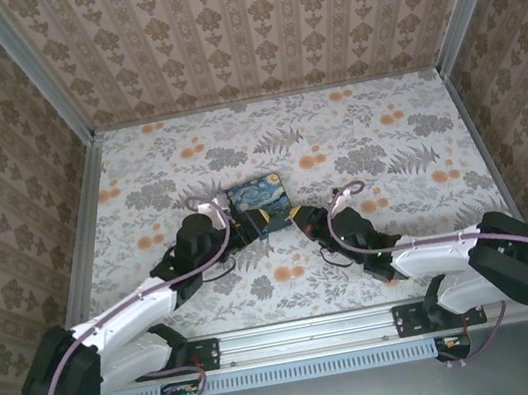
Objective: Unlock a padlock with a key
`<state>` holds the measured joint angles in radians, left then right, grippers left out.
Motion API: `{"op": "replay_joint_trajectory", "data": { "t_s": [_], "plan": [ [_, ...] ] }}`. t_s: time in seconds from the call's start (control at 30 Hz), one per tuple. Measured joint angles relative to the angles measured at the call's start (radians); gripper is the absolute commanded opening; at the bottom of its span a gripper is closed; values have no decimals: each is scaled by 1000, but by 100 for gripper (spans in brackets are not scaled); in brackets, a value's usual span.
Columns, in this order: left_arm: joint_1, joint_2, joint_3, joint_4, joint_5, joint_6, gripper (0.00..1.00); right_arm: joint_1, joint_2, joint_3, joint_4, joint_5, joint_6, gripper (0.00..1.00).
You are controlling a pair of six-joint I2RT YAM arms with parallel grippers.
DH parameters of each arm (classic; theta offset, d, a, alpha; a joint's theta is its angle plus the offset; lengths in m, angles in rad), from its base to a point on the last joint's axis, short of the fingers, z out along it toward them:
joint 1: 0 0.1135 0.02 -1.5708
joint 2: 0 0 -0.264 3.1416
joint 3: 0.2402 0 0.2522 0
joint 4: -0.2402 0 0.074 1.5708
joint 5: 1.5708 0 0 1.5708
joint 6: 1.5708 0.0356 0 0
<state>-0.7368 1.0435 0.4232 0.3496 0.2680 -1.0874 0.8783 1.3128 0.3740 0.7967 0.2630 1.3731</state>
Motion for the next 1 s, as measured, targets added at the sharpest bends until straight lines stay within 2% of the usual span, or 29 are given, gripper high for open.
{"op": "replay_joint_trajectory", "data": {
  "t_s": [0.27, 0.7, 1.0],
  "plan": [
    [0, 13, 2, 30, -3, -66, 50, 19, 109, 71, 33, 41, 51, 0],
    [-4, 95, 5, 116, -4, -103, 45, 24, 148, 107, 70, 41, 75, 0],
    [-15, 114, 27, 141, -10, -113, 38, 30, 201, 121, 92, 40, 94, 0]
  ]
}}
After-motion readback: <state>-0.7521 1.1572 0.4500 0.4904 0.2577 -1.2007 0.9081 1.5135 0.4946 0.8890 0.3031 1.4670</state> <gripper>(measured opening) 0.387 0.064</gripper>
